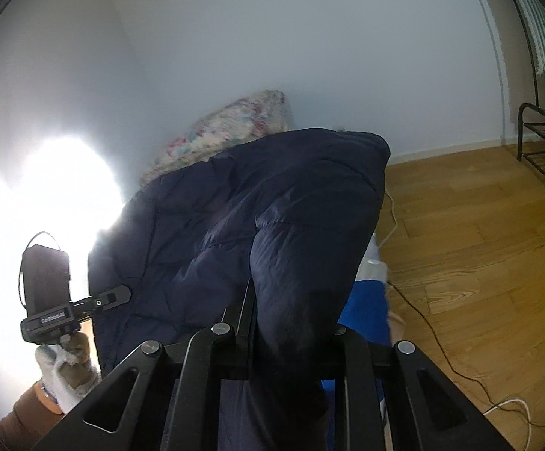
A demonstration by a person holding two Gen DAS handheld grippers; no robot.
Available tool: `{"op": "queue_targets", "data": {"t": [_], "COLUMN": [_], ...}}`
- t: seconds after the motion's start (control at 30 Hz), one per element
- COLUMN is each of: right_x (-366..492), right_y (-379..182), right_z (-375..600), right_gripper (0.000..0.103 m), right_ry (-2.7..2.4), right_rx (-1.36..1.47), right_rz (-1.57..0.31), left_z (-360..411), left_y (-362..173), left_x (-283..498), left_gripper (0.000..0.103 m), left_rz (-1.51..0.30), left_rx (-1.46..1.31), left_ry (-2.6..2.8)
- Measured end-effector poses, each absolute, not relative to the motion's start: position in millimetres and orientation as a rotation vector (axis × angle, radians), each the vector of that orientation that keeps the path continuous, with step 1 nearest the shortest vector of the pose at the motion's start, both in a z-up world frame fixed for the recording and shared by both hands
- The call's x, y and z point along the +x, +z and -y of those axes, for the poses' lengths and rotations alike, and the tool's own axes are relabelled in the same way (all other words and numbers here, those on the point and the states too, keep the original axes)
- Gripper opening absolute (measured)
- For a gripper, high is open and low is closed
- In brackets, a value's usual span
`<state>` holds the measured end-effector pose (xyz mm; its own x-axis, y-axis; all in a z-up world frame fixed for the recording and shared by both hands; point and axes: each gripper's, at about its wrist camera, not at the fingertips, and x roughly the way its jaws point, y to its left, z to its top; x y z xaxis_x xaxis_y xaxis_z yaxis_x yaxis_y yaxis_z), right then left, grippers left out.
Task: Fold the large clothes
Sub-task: 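Carry the jacket with both tools onto the blue garment stack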
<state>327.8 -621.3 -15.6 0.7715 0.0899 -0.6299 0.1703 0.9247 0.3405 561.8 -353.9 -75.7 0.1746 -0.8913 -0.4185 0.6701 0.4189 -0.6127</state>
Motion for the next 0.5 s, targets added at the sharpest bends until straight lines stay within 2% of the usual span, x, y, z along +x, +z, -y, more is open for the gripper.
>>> {"op": "queue_targets", "data": {"t": [0.23, 0.5], "right_x": [364, 374], "right_y": [-67, -89], "right_z": [647, 661], "right_gripper": [0.017, 0.022], "right_ry": [-0.069, -0.089], "right_rx": [0.408, 0.360], "right_rz": [-0.796, -0.867], "left_z": [373, 380], "left_y": [-110, -124], "left_x": [584, 587], "left_gripper": [0.016, 0.016], "left_rz": [-0.879, -0.871], "left_rx": [-0.284, -0.220], "left_ry": [-1.087, -1.078]}}
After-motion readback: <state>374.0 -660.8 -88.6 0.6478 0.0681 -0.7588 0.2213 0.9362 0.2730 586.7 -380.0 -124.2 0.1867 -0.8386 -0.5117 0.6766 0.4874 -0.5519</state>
